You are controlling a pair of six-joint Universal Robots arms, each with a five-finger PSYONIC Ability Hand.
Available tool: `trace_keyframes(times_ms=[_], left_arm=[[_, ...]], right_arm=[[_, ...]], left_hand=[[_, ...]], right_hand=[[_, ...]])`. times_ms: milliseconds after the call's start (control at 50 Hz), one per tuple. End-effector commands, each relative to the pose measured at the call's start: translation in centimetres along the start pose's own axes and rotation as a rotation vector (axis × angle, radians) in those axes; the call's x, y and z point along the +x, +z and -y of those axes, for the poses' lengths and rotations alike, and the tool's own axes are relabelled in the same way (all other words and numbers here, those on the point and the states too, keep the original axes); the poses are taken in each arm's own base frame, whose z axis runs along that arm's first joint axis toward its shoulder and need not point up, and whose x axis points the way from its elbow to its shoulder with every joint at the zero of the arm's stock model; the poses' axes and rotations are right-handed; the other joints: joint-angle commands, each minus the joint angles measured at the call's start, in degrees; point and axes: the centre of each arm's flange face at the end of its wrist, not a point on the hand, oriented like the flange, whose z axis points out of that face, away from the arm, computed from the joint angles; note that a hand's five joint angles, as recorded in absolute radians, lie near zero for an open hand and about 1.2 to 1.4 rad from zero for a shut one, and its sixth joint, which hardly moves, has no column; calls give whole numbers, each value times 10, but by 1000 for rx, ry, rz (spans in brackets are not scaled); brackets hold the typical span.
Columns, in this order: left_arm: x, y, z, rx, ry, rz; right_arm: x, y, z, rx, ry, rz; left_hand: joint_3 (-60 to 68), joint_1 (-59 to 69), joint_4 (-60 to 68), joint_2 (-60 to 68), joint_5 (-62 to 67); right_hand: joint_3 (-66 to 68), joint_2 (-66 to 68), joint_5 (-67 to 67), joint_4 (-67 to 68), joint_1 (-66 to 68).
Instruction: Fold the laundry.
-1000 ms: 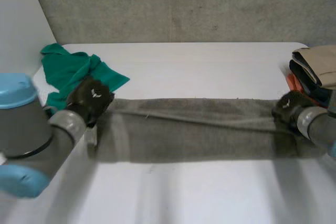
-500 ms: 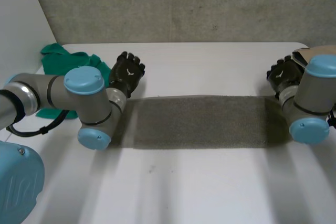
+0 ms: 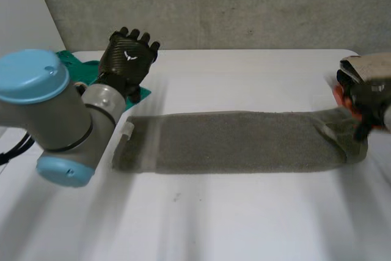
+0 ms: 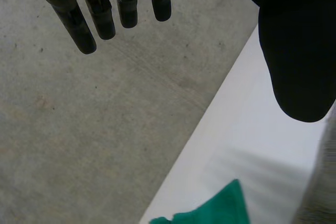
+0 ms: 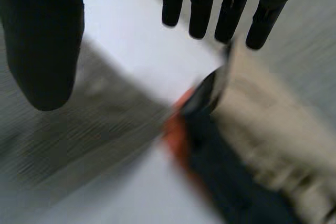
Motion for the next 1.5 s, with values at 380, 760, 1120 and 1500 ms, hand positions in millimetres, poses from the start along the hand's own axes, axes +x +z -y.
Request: trace_keyframes(times_ms=[380,760,1120,1500], left_arm=[[21,-28,-23,-54,-65,-50],[10,-46,-18,-54,-64,-29],[-12,-60,-13,-49,-64,25],[4,-36,22,102,-72,21]], right_arm=[[-12,33,-90,5,4,10],[58,23,-67,-53,-342,-297],[-270,-63,52,787,-617,446],[-184,-80,74,594,-133,295]], left_hand=[[-22,-8,-17,-19,-28],[-22,-8,-17,-19,-28],[-22,-8,-17,-19,-28],[-22,-8,-17,-19,-28]], right_hand=[[583,585,581,585,585],[583,585,581,585,585],[583,585,581,585,585],[-117,-115,-119,-115,-115]])
